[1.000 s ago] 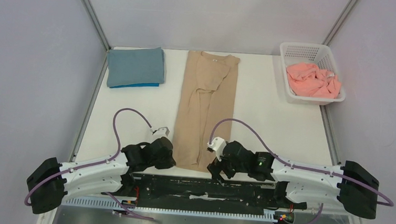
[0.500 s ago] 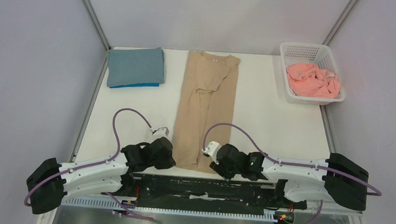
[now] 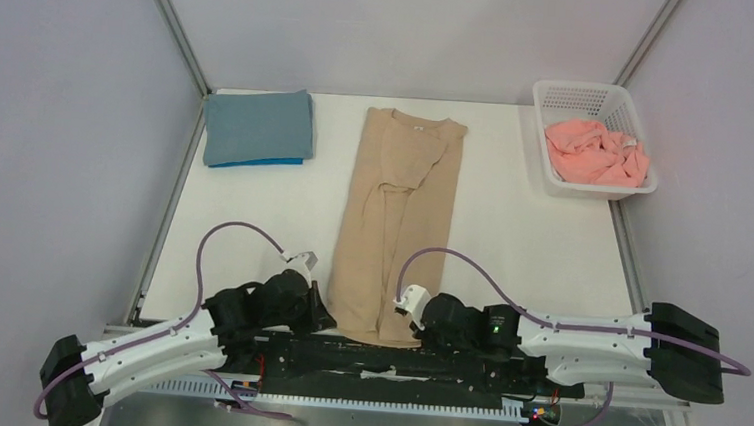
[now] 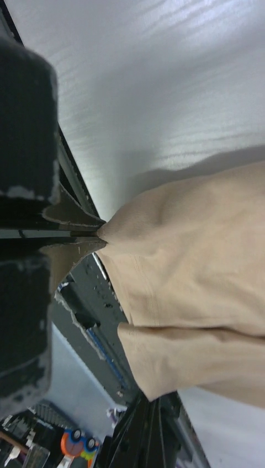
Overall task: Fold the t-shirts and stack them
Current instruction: Grab the bottom of the folded rectangular tshirt with both arms, then fold the folded rectangular tshirt in 1/3 of the way
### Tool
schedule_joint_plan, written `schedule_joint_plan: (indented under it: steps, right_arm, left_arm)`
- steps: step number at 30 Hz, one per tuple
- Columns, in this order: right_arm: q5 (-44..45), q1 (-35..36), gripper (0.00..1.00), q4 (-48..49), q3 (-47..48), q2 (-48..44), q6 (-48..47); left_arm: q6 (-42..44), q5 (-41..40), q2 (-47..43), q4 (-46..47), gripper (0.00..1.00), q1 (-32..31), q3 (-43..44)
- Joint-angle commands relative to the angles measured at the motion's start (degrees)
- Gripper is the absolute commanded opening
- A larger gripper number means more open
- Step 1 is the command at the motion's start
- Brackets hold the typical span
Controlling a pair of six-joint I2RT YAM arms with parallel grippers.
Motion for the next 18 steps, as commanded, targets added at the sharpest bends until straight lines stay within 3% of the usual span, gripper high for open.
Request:
schedule_joint_plan:
  steps: [1,11,18]
  right_arm:
    - [4.4,0.8,0.00,-0.9,1.2,-2.5,4.0]
    - [22.4,-0.6,0.00,-0.4,7.6,-3.7,2.9]
    - [20.5,-11.3,0.00,3.7,10.3,-2.5,-0.9]
  left_arm:
    - [-1.1,3.2,-3.4,4.0,0.02,-0.3,0.4]
    - [1.7,-10.4,6.7,9.2,0.02,-0.2,9.8]
    - [7.3,-18.1,16.7,11.0,0.02,2.5,20.8]
